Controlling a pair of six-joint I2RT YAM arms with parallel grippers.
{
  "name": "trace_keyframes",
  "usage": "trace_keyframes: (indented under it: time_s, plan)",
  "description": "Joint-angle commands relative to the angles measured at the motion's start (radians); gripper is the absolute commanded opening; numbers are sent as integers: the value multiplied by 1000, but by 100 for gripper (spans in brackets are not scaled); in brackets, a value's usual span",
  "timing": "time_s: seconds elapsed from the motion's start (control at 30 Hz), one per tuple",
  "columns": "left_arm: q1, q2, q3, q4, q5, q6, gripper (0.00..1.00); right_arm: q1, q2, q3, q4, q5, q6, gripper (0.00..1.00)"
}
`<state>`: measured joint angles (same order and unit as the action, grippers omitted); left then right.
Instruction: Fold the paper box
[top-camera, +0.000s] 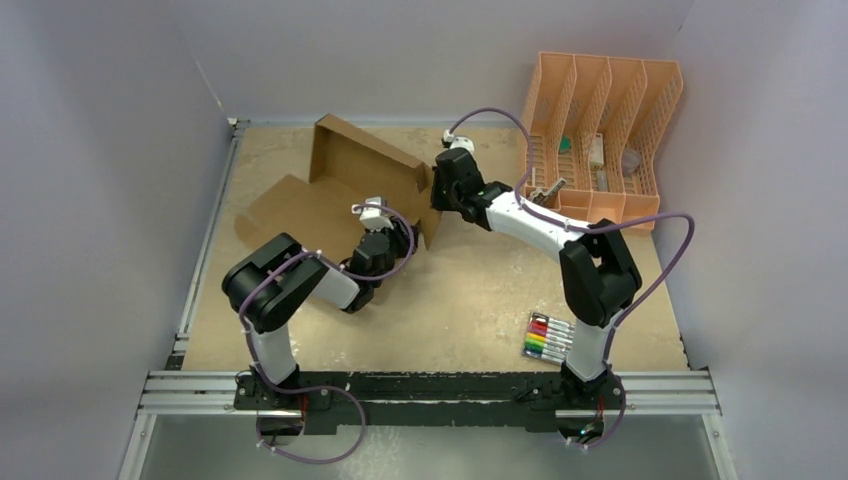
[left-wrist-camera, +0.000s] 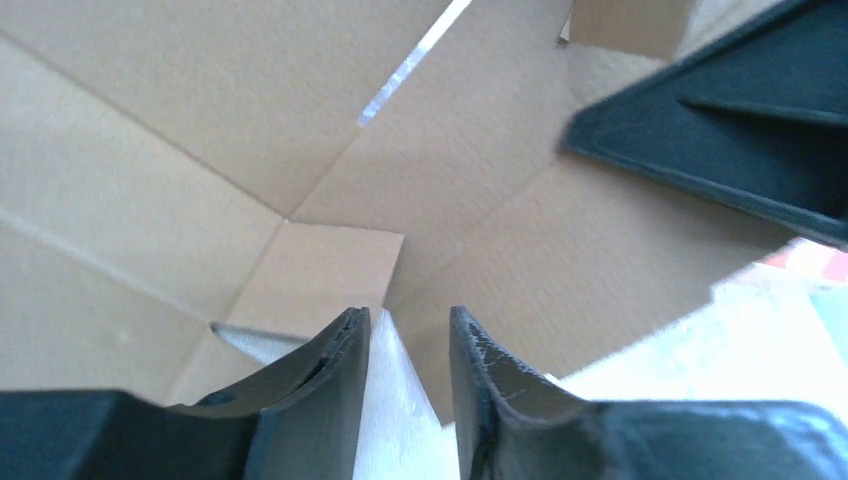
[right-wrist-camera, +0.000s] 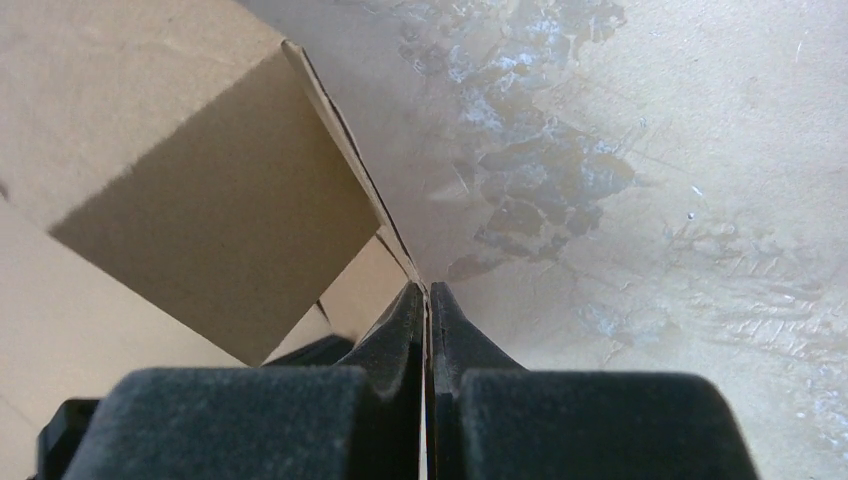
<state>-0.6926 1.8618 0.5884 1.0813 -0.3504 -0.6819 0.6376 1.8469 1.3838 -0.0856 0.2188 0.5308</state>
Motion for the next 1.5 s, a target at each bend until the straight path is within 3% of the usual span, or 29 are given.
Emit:
trace_keyframes:
  time_s: [0.0, 0.13, 0.23, 0.3, 0.4, 0.5, 0.6, 0.7, 0.87, 1.23, 1.47]
  plan:
    - [-8, -168, -48, -68, 18, 54, 39, 14, 40, -36, -37, 13, 15, 0]
    - [34, -338, -58, -267, -13, 97, 51, 21, 29, -28, -32, 29, -20, 0]
    - [181, -439, -28, -409, 74, 110, 55, 25, 14, -28, -31, 35, -50, 0]
    - [264, -479, 25, -520, 68, 200, 61, 28, 5, -33, -28, 40, -75, 0]
    - [395, -439, 128, -641, 77, 291, 70, 31, -4, -34, -28, 44, -101, 0]
    - [549, -324, 252, -716, 234, 285, 70, 35, -8, -31, -30, 45, -122, 0]
    - [601, -188, 381, -815, 297, 305, 70, 39, -7, -27, -31, 39, -134, 0]
    - [605, -99, 417, -851, 306, 292, 69, 39, -10, -22, -35, 37, -140, 0]
    - [602, -50, 353, -840, 345, 172, 65, 39, -30, -14, -46, 31, -130, 0]
    - [458, -160, 128, -806, 389, -24, 61, 37, -37, 37, -48, -18, -93, 0]
    - [361, -237, 81, -822, 383, -69, 60, 19, 0, 150, -121, -16, -72, 0]
